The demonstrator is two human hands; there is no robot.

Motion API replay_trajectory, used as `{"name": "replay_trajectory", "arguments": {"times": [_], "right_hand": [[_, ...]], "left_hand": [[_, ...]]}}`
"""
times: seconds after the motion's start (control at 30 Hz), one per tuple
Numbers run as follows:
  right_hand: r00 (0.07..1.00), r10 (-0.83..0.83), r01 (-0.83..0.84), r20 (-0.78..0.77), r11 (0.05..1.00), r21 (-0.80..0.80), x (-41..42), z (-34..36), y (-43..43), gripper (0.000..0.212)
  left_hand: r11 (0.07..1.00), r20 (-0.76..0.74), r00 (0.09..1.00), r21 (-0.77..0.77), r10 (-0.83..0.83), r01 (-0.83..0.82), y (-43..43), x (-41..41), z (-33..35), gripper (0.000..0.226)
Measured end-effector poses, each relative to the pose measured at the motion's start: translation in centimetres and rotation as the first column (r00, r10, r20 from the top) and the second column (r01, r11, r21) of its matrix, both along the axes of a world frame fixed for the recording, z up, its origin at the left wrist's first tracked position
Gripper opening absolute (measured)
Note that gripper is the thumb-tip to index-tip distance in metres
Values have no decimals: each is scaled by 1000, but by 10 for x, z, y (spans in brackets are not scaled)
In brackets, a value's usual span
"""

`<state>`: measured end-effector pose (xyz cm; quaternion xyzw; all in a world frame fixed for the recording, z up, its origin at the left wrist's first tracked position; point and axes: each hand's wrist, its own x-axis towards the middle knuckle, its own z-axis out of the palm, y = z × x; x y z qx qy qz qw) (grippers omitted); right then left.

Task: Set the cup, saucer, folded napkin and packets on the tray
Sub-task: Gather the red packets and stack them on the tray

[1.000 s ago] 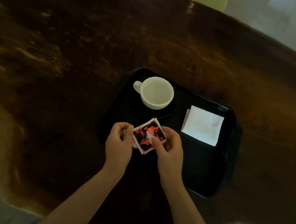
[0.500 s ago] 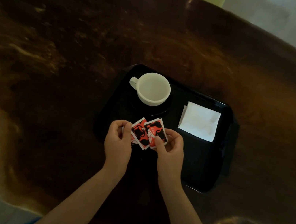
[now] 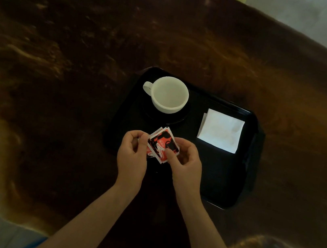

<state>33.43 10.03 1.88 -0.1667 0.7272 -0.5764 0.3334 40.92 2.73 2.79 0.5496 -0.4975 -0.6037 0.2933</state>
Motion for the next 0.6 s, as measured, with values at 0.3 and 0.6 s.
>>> {"name": "replay_trajectory", "arguments": {"times": [0.3, 0.6], "right_hand": [[971, -69, 47, 229, 994, 101, -29, 11, 0, 41], [940, -158, 109, 302, 979, 174, -33, 19, -6, 8]], "left_hand": [[999, 82, 996, -9, 42, -41, -2, 5, -9, 15], [998, 92, 994, 21, 55, -57, 1, 6, -13, 14]]}}
